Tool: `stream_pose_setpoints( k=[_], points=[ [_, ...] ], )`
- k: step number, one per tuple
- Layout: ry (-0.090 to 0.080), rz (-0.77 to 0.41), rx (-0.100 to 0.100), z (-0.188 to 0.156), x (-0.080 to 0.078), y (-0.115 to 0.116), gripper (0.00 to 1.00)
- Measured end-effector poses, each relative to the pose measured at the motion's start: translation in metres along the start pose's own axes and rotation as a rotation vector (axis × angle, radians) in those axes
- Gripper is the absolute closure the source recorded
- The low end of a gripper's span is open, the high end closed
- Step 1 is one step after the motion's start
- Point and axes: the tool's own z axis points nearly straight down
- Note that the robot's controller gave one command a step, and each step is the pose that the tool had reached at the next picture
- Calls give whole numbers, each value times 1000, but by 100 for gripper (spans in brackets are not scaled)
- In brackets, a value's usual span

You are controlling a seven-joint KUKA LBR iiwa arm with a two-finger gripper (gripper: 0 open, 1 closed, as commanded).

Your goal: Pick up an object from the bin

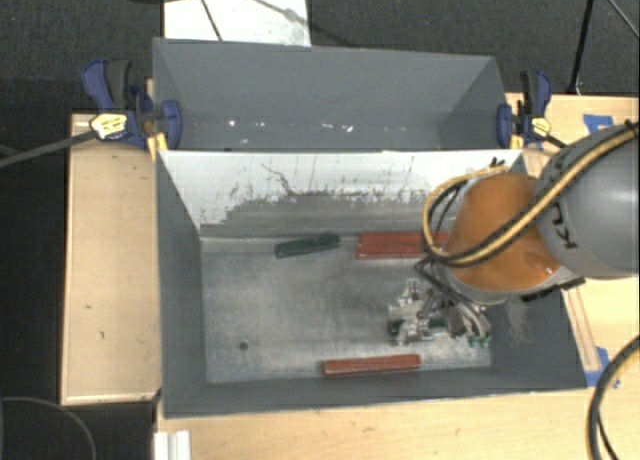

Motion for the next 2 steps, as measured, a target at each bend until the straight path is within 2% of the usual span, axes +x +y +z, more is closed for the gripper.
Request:
stream_pose_setpoints(
  k=[1,2],
  points=[
    [0,0,0,0,0,0,100],
    [-14,-130,2,-1,5,-1,100]
  ],
)
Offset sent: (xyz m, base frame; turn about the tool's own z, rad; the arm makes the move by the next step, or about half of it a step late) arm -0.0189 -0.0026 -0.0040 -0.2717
